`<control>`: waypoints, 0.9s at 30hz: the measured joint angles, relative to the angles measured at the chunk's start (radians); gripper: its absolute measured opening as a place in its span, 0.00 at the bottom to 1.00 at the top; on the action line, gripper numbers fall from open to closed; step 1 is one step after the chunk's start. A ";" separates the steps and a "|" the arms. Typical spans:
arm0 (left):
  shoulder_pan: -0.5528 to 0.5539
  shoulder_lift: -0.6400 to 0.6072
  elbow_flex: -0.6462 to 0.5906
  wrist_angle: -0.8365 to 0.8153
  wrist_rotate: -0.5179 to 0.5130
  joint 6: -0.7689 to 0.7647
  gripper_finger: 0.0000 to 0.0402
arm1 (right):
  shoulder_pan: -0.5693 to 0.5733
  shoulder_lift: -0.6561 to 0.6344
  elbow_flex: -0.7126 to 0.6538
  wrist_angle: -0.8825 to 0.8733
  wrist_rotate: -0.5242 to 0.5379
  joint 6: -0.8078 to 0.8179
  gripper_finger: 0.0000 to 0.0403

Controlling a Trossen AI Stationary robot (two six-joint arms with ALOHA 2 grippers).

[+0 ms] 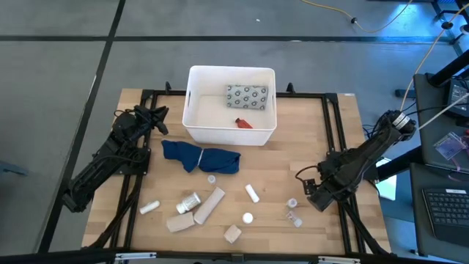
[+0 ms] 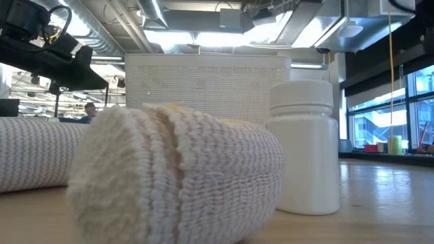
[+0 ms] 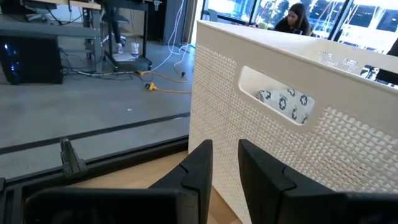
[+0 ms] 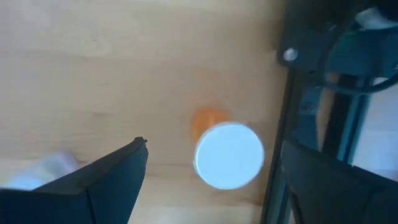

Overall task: Pick & place medical supplies in basket/bin
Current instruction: Put the orange pill bottle into the white bin

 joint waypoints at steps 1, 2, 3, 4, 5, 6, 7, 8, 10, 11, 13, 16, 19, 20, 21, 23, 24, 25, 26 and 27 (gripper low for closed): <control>0.000 0.000 0.000 0.000 0.000 0.000 0.18 | 0.000 -0.001 -0.017 0.029 -0.019 -0.016 0.91; 0.000 0.000 0.000 0.000 0.000 0.000 0.18 | 0.000 -0.007 -0.032 0.050 -0.042 -0.018 0.91; 0.000 0.000 0.000 0.000 0.000 0.000 0.18 | 0.000 -0.011 -0.042 0.055 -0.052 -0.014 0.91; 0.000 0.000 0.000 0.000 0.000 0.000 0.18 | 0.000 -0.015 -0.052 0.055 -0.051 -0.011 0.91; 0.000 0.000 0.000 0.000 0.000 0.000 0.18 | 0.000 -0.016 -0.060 0.054 -0.050 -0.003 0.91; 0.000 0.000 0.000 0.000 0.000 -0.001 0.18 | 0.000 -0.020 -0.068 0.065 -0.051 0.003 0.91; 0.000 0.000 0.000 0.000 0.000 -0.001 0.18 | 0.000 -0.022 -0.072 0.081 -0.053 0.004 0.91; 0.000 0.000 0.000 0.000 0.000 -0.001 0.18 | 0.000 -0.023 -0.079 0.096 -0.054 0.004 0.91; 0.000 0.000 0.000 0.000 0.000 -0.001 0.18 | 0.000 -0.023 -0.095 0.125 -0.056 0.004 0.91; 0.000 0.000 0.000 0.000 0.000 -0.002 0.18 | 0.000 -0.023 -0.103 0.141 -0.058 0.004 0.91; 0.000 0.000 0.000 0.000 0.000 -0.003 0.18 | 0.000 -0.023 -0.114 0.172 -0.073 0.004 0.91; 0.000 0.000 0.000 0.000 0.000 -0.003 0.18 | 0.000 -0.023 -0.116 0.157 -0.125 -0.045 0.91; 0.000 0.000 0.000 0.000 0.000 -0.003 0.18 | 0.000 -0.023 -0.116 0.161 -0.154 -0.115 0.91; 0.000 0.000 0.000 0.000 0.000 -0.003 0.18 | 0.000 -0.023 -0.116 0.163 -0.152 -0.130 0.91; 0.000 0.000 0.000 0.000 0.000 -0.003 0.18 | 0.000 -0.023 -0.116 0.163 -0.145 -0.137 0.91; 0.000 0.000 0.000 0.000 0.000 -0.003 0.18 | 0.000 -0.023 -0.116 0.163 -0.112 -0.142 0.91; 0.000 0.000 0.000 0.000 0.000 -0.002 0.18 | 0.000 -0.023 -0.116 0.169 -0.094 -0.140 0.91; 0.000 0.000 0.000 0.000 0.000 -0.002 0.18 | 0.000 -0.023 -0.116 0.176 -0.077 -0.131 0.91; 0.000 0.000 0.000 0.000 0.000 -0.003 0.18 | 0.000 -0.023 -0.116 0.181 -0.069 -0.124 0.91; 0.000 0.000 0.000 0.000 0.000 -0.002 0.18 | -0.001 -0.023 -0.116 0.182 -0.068 -0.121 0.91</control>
